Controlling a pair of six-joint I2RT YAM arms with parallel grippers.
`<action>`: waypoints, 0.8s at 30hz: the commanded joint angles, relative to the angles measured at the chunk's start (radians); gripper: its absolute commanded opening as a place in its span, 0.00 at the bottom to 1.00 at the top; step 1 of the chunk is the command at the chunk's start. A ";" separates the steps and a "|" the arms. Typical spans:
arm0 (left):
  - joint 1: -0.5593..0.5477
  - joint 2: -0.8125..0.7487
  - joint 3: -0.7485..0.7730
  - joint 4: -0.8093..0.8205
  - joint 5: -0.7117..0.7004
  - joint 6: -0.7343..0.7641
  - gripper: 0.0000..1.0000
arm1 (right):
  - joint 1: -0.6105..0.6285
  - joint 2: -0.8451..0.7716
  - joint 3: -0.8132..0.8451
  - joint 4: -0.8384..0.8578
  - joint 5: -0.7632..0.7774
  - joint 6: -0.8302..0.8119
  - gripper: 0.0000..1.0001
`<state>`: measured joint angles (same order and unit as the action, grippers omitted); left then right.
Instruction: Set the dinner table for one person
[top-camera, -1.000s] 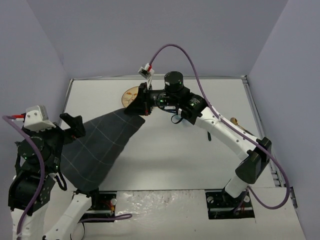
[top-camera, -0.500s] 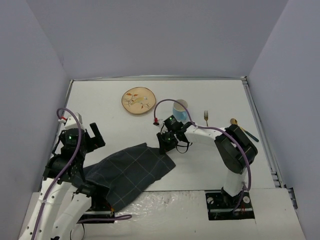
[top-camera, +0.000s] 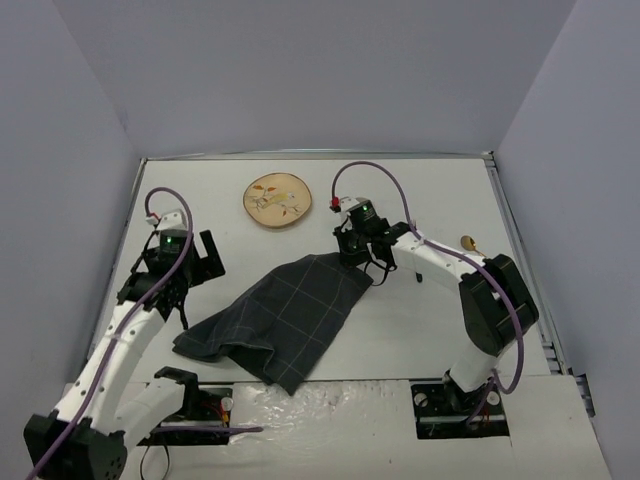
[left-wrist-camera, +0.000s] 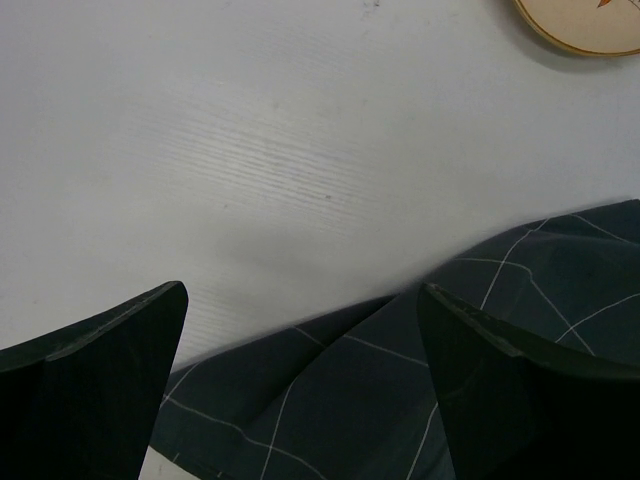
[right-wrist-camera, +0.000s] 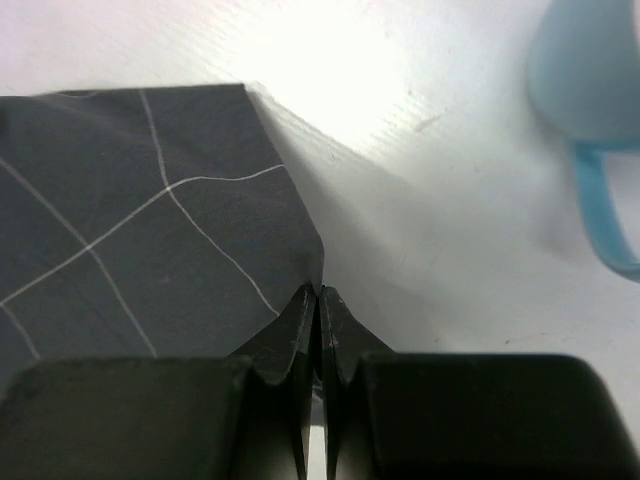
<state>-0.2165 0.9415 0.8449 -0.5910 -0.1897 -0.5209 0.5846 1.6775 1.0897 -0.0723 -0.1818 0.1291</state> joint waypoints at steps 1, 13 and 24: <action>0.015 0.139 0.115 0.079 0.115 0.038 0.96 | -0.020 -0.091 0.049 0.020 0.033 -0.022 0.00; 0.025 0.125 -0.108 0.061 0.263 -0.162 0.91 | -0.024 -0.143 -0.009 0.047 -0.004 0.010 0.00; 0.025 0.056 -0.290 0.085 0.101 -0.349 0.89 | -0.023 -0.168 -0.025 0.062 -0.038 0.028 0.00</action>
<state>-0.1959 1.0165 0.5762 -0.5705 -0.0046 -0.7666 0.5632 1.5669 1.0650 -0.0626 -0.1923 0.1414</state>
